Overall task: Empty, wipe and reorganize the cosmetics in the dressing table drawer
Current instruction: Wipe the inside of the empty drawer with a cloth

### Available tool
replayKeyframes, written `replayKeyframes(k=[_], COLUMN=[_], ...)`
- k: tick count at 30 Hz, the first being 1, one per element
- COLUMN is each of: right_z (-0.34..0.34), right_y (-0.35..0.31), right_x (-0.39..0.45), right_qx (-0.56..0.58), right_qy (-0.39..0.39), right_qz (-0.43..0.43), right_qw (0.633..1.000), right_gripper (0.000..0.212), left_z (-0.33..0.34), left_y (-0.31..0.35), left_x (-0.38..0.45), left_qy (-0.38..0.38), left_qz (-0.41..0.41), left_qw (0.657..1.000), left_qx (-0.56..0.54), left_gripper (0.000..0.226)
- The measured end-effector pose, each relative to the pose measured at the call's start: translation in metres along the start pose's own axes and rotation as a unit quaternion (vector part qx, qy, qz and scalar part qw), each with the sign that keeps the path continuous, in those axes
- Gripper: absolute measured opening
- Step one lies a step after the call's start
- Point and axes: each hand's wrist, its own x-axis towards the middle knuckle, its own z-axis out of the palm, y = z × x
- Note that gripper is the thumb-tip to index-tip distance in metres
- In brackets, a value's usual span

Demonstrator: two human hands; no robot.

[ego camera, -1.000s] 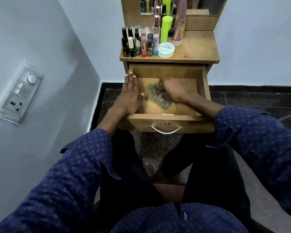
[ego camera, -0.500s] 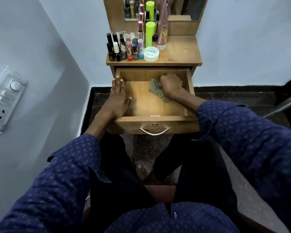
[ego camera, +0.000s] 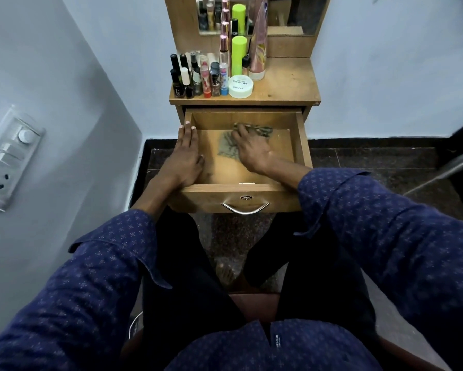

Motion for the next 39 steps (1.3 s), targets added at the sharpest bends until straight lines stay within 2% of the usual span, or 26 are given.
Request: replayKeyframes(k=[3, 5, 11, 14, 16, 20, 23, 28, 31, 33, 35, 37, 39], right_z=[0.002, 0.003, -0.019, -0.023, -0.025, -0.037, -0.044, -0.046, -0.049, -0.045, -0.047, -0.055, -0.062], right_y=[0.030, 0.041, 0.043, 0.036, 0.025, 0.017, 0.020, 0.009, -0.018, -0.041, -0.054, -0.049, -0.027], right_x=[-0.005, -0.010, -0.017, -0.026, -0.036, -0.044, -0.045, -0.040, -0.033, -0.037, -0.040, -0.042, -0.038], right_qx=[0.005, -0.027, -0.105, -0.175, -0.196, -0.126, -0.070, -0.012, 0.096, 0.214, 0.275, 0.293, 0.263], right_qy=[-0.029, -0.049, -0.092, -0.199, -0.275, -0.379, -0.422, -0.395, -0.376, -0.359, -0.353, -0.387, -0.428], right_qz=[0.094, 0.126, 0.090, 0.058, 0.055, 0.102, 0.094, 0.031, -0.015, -0.060, -0.074, -0.078, -0.065], right_qw=[0.995, 0.990, 0.986, 0.963, 0.940, 0.911, 0.899, 0.918, 0.921, 0.906, 0.891, 0.871, 0.862], right_gripper=[0.056, 0.061, 0.053, 0.057, 0.044, 0.016, 0.026, 0.022, 0.022, 0.029, 0.036, 0.028, 0.020], left_z=[0.000, 0.003, -0.001, 0.001, 0.002, 0.002, 0.006, 0.003, 0.003, 0.005, 0.005, 0.004, 0.003], left_y=[0.001, 0.002, 0.003, 0.000, -0.002, -0.002, 0.001, 0.004, 0.005, 0.006, 0.009, 0.010, 0.009], left_x=[-0.001, -0.002, -0.001, -0.004, -0.003, -0.001, -0.003, 0.000, 0.000, -0.002, -0.001, 0.000, -0.001], left_qy=[-0.005, -0.007, -0.006, -0.007, 0.000, -0.001, -0.001, 0.002, 0.004, 0.008, 0.007, 0.010, 0.019], left_qz=[-0.007, -0.004, -0.002, -0.002, -0.001, -0.003, -0.003, -0.001, -0.001, -0.004, -0.004, 0.006, 0.008], left_qw=[1.000, 1.000, 1.000, 1.000, 1.000, 1.000, 1.000, 1.000, 1.000, 1.000, 1.000, 0.999, 1.000], left_qx=[-0.001, 0.002, -0.003, -0.009, -0.013, -0.021, -0.019, -0.014, -0.021, -0.020, -0.023, -0.030, -0.023], left_gripper=[0.075, 0.075, 0.075, 0.075, 0.076, 0.077, 0.077, 0.077, 0.077, 0.076, 0.076, 0.076, 0.075])
